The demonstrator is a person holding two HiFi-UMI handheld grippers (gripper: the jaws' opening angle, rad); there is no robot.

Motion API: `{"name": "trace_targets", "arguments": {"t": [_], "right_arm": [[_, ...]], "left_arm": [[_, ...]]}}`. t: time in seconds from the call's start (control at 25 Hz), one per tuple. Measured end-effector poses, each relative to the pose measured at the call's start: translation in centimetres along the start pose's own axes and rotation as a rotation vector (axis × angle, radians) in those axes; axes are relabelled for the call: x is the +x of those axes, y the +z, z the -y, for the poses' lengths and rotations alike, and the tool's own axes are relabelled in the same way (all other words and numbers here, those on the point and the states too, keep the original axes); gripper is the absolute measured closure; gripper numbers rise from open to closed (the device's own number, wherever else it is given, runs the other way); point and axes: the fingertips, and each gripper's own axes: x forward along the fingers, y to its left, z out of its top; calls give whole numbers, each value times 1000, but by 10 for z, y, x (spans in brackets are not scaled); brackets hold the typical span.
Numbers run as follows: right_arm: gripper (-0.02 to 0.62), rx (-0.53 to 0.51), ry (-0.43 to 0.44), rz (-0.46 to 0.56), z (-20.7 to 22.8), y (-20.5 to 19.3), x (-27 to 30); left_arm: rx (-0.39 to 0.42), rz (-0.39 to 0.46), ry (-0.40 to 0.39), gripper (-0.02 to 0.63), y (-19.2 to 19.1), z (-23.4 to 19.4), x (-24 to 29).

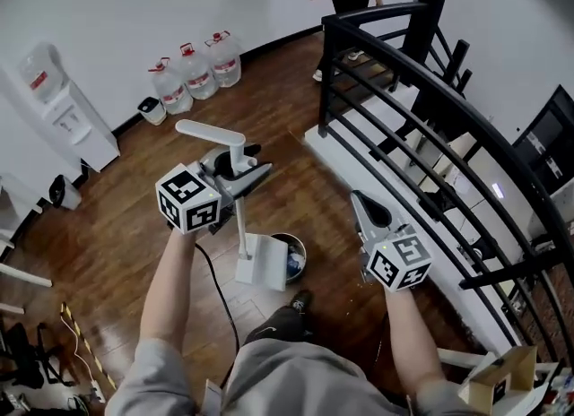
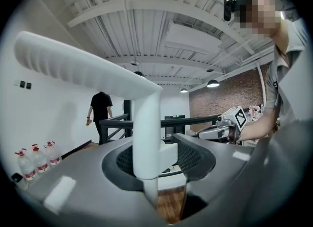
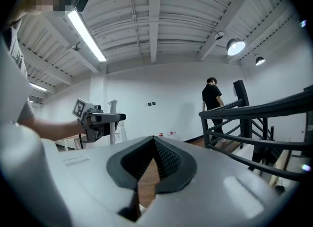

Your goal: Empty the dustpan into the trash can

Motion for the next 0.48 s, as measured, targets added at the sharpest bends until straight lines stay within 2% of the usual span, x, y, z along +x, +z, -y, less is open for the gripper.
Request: {"name": "trace_targets", "arguments": {"t": [0.32,0.48], "right_arm": [[595,-36,11,-7,-81,-5,-17],[595,-53,-13,8,-131,-3,-10]], "left_arm": [[0,34,27,433,-3,20,-98],[1,72,6,436,5,24,-152]]}}
